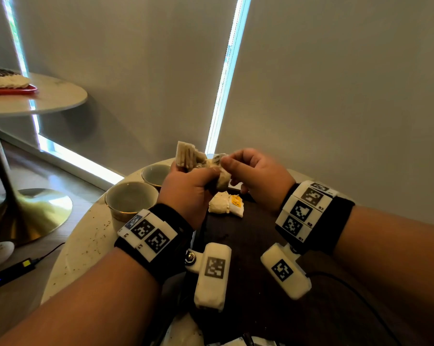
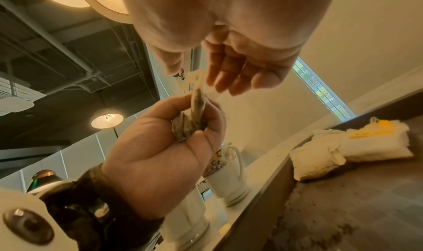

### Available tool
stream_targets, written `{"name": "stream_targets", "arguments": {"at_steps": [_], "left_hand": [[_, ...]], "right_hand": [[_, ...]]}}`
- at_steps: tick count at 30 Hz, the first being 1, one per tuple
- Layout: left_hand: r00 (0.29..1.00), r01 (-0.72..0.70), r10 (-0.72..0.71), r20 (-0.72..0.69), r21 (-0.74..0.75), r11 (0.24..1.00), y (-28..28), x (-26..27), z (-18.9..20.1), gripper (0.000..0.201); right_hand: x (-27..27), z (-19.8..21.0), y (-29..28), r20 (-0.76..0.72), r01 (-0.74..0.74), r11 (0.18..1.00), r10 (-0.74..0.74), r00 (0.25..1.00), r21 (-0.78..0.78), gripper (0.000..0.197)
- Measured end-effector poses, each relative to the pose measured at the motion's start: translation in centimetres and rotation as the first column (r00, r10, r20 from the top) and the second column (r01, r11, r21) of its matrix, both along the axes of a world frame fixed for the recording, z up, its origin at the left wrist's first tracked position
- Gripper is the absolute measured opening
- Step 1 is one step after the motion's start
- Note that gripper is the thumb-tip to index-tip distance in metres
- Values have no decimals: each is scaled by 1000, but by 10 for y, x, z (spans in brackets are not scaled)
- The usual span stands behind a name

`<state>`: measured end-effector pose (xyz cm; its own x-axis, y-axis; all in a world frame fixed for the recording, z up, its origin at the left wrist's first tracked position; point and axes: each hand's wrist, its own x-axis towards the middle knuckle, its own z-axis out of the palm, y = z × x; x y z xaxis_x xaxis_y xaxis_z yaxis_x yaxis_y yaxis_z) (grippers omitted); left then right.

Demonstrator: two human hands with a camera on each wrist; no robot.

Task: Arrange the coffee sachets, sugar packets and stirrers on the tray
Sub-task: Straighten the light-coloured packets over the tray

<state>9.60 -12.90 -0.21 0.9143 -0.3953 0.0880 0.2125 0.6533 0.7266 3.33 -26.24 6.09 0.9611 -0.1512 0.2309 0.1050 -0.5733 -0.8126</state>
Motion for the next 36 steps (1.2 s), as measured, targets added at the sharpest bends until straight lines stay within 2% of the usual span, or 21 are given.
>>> {"name": "stream_targets", "arguments": {"at_steps": [2, 4, 7, 10, 13, 17, 18, 20, 21, 23, 26, 27, 30, 32, 36], "left_hand": [[1000, 24, -24, 7, -2, 1000, 0, 0, -1, 56], [1000, 20, -19, 16, -10, 1000, -2, 0, 1, 62], [1000, -8, 8, 3, -22, 1000, -3, -1, 3, 69], [1000, -12, 12, 0, -22, 1000, -3, 0, 3, 72], [1000, -17, 17, -1, -14, 1000, -4, 2, 0, 67], [998, -59, 57, 38, 46, 997, -3, 1, 0, 71], [997, -69, 67, 49, 53, 996, -2, 1, 0, 71], [995, -88, 86, 52, 53, 995, -2, 0, 0, 69], [995, -93, 91, 49, 51, 994, -2, -1, 1, 67], [994, -104, 103, 40, 33, 994, -3, -1, 1, 64], [990, -141, 141, 10, -15, 990, -3, 1, 2, 39], [989, -151, 151, 0, -21, 988, -3, 1, 3, 34], [987, -162, 162, 0, -9, 987, -5, 0, 4, 26], [987, -162, 162, 1, 2, 987, -5, 0, 3, 26], [986, -166, 166, -12, 12, 986, -5, -1, 4, 29]], "right_hand": [[2, 2, -1, 25, -5, 1000, 5, 1000, 7, 19], [3, 4, -1, 68, 3, 1000, -4, 998, 8, 7], [6, 4, -4, 113, 50, 999, -51, 992, 11, 15], [4, 3, -5, 80, 61, 998, -59, 995, -19, 17], [3, 2, -5, 74, 70, 997, -69, 995, -13, 16], [2, 0, -4, 11, 14, 998, -15, 1000, 57, 10], [2, -1, -5, -18, -13, 996, 14, 1000, 87, 20], [3, -4, -5, -75, -60, 995, 67, 995, 85, 38], [2, -5, -4, -85, -69, 996, 74, 994, 58, 41], [4, -7, -3, -67, -30, 997, 35, 997, 66, 38], [9, -6, -9, -71, 92, 975, -79, 994, 203, 37], [12, -6, -12, -102, 143, 974, -126, 987, 178, 38], [21, -10, -22, -229, 226, 973, -229, 946, -39, 36], [28, -15, -24, -338, 213, 964, -256, 906, -158, 34], [42, -27, -19, -483, 139, 958, -248, 840, -250, 25]]}}
